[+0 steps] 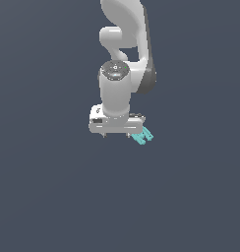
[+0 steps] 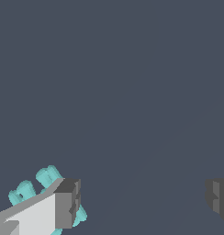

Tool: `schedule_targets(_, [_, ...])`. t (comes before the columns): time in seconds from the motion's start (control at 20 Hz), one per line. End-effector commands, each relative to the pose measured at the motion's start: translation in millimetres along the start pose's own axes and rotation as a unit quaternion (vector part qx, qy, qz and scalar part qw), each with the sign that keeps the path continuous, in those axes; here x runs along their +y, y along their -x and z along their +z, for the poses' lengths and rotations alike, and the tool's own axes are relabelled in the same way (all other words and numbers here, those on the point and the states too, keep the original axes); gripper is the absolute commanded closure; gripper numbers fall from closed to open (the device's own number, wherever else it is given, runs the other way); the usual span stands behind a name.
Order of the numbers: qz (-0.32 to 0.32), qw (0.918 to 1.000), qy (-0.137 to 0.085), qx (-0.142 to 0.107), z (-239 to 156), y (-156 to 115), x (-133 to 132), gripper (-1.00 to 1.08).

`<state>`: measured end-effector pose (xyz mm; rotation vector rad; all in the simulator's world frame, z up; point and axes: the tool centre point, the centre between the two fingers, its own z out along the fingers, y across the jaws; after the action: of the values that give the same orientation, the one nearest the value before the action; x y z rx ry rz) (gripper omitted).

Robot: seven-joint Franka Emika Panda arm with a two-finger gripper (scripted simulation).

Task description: Pick up the object and move it to a goal position.

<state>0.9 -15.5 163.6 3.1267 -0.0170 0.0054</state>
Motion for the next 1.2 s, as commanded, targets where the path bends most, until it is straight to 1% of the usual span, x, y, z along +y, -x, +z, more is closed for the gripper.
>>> schedule_targets(0.0, [0.000,1.0000,0.000,0.000,0.0,0.0,0.0,-0.92])
schedule_targets(0.45, [0.000,1.0000,0.000,0.000,0.0,0.0,0.0,-0.92])
schedule_targets(0.5, [0.000,1.0000,0.000,0.000,0.0,0.0,0.0,-0.60])
schedule_targets(0.95, [-0.008,1.0000,0.003,0.001,1.0,-1.4,2.1,-0.60])
schedule_targets(1.15, [-0.010,0.9999,0.008,0.000,3.2,-0.2,-0.5,-0.60])
